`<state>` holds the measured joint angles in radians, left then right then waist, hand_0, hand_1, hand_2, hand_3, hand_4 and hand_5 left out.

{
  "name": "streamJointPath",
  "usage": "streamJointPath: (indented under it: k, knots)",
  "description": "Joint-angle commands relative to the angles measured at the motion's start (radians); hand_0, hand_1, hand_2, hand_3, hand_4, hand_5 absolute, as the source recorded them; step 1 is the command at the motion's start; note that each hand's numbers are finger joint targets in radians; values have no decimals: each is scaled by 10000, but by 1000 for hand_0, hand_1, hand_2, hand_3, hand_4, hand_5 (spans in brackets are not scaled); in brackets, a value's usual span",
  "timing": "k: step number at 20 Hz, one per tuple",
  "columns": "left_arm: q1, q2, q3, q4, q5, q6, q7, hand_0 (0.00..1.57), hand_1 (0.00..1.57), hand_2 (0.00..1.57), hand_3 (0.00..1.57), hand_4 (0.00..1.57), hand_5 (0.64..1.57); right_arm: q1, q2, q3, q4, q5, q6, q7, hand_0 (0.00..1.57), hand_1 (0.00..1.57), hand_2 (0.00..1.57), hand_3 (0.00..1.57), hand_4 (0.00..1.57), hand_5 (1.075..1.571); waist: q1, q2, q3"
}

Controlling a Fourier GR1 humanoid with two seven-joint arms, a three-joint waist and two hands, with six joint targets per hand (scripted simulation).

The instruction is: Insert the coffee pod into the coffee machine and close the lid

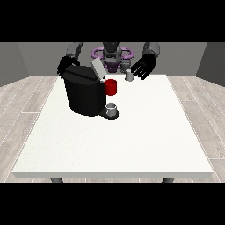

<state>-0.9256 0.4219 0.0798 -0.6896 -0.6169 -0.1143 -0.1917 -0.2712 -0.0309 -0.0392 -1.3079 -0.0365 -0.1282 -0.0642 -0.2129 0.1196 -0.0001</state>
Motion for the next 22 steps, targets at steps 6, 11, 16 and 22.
streamJointPath:
  k: [6,11,16,22]
  knots:
    - [-1355,-13,337,-68,97,-282,930,1239,1239,1262,1198,476,1571,-219,-14,-147,-16,12,-193,12,0,0,0,0,502,1571,-289,338,4]
    - [-2180,123,464,274,-24,-182,1339,1284,1284,1340,1276,519,1571,-511,135,391,-519,336,-217,303,0,0,0,0,483,1571,-990,786,3]
    - [-1884,635,556,387,-128,-90,397,1262,1262,1297,1237,494,1571,-293,46,333,-863,370,-388,237,0,0,0,0,519,1571,-838,1027,0]
    - [-2518,483,513,558,-232,-288,1000,1292,1292,1315,1222,498,1571,-525,287,329,-745,340,-547,26,0,0,0,0,530,1571,-981,1336,4]
